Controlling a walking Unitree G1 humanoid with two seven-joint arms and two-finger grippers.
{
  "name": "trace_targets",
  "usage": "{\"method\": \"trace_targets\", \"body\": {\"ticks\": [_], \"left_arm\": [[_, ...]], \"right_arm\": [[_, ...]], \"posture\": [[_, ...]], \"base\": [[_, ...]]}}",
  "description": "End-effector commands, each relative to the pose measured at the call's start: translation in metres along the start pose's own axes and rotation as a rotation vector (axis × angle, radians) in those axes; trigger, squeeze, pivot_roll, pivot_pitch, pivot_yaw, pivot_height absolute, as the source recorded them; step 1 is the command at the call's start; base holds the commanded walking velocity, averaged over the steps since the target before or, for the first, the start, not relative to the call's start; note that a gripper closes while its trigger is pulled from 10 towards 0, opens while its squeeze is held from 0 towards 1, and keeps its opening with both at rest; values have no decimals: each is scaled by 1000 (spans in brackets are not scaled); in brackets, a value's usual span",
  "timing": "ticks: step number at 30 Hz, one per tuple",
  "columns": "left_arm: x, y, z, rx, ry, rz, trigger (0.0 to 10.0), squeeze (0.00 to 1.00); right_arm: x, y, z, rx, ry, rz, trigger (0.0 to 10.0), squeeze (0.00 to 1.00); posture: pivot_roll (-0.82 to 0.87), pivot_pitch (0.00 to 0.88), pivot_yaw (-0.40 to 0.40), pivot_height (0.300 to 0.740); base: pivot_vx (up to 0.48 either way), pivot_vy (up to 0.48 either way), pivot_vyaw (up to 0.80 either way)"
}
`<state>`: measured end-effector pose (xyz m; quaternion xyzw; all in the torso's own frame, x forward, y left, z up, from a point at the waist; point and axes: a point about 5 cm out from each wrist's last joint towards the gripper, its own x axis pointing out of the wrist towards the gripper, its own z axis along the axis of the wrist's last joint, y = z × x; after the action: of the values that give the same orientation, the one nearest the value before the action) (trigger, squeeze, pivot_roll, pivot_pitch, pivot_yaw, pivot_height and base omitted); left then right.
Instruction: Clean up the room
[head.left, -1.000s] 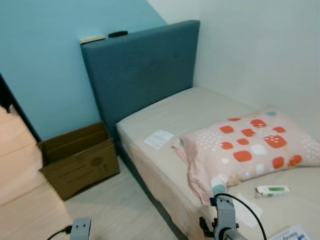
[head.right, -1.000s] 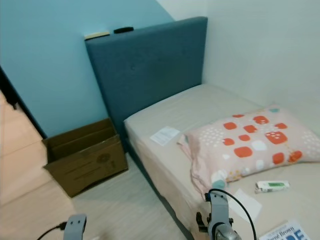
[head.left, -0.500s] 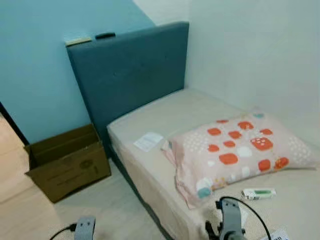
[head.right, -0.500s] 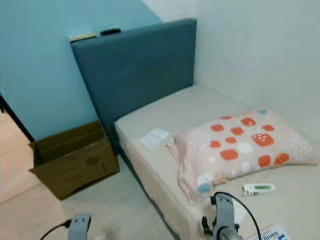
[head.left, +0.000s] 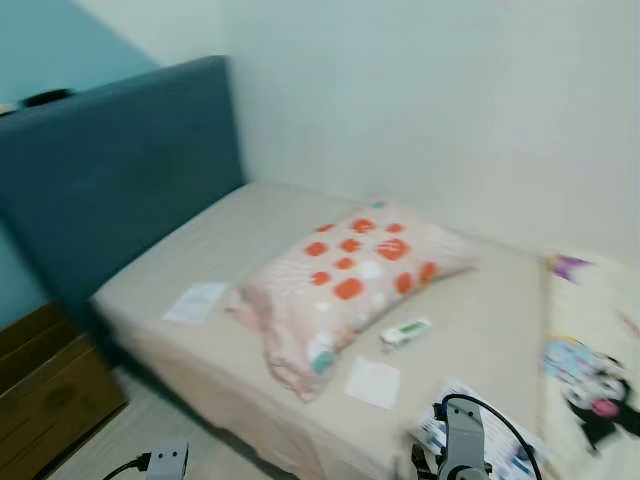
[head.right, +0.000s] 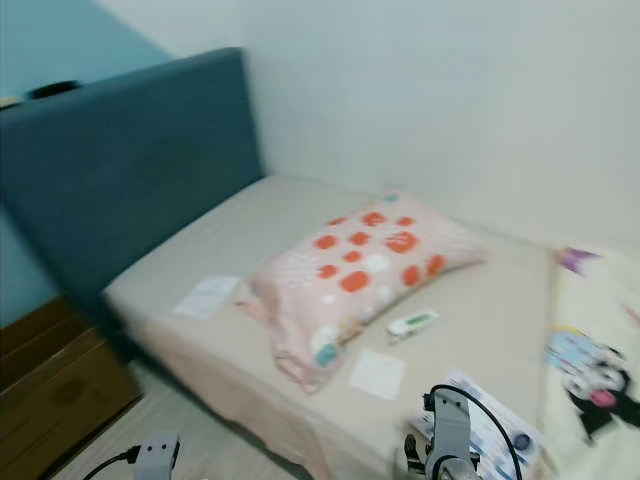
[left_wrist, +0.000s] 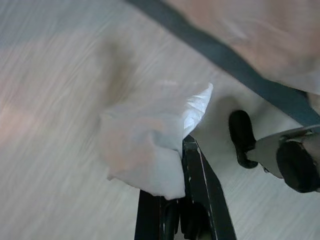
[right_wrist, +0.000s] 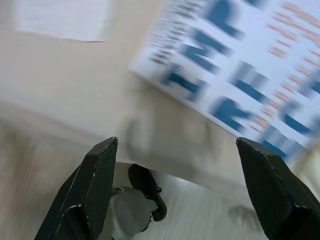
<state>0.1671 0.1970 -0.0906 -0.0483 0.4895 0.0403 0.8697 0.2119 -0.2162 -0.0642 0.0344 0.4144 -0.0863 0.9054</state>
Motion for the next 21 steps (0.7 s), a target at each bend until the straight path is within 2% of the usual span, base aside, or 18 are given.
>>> {"method": "trace_targets", "body": {"ticks": [1,3,4,8,9,11,12,13,15,17,21], "left_arm": [[-2,5,-6,-2,14,8,10000,0],[-2,5,-7,2,16,8,10000,0],[-2,5,-8,7,18,8,10000,0],[-2,6,-9,14,21,7,10000,0],[-2,6,-10,19,22,8,10000,0],[-2,6,-10,19,22,8,10000,0],[-3,7,-10,22,21,13,10000,0],[-3,7,-10,22,21,13,10000,0],[-3,12,-8,15,7,33,10000,0],[-3,15,-2,-1,-14,46,10000,0],[-3,17,3,-6,-32,49,10000,0]], "right_arm": [[2,4,9,26,-35,5,10000,0],[2,5,12,43,-47,9,10000,0],[3,6,16,85,-52,17,10000,0],[4,9,23,132,-70,42,10000,0],[4,12,29,168,-88,63,10000,0],[4,12,29,168,-88,63,10000,0],[5,15,43,215,-128,97,10000,0],[5,15,43,215,-128,97,10000,0],[6,20,75,345,-222,179,10000,0],[4,21,98,413,-290,237,10000,0],[3,23,111,463,-324,285,10000,0]], "posture": [[-92,0,23,740],[-92,0,24,740],[-92,0,24,740],[-90,0,26,740],[-87,0,28,740],[-87,0,28,740],[-85,12,28,735],[-85,12,28,735],[-82,28,29,725],[-80,33,29,715],[-79,40,29,700]], "base": [[0,0,0],[0,0,0],[0,0,0],[0,0,0],[0,0,0],[0,0,0],[0,0,0],[0,0,0],[0,0,0],[0,0,0],[0,0,0]]}}
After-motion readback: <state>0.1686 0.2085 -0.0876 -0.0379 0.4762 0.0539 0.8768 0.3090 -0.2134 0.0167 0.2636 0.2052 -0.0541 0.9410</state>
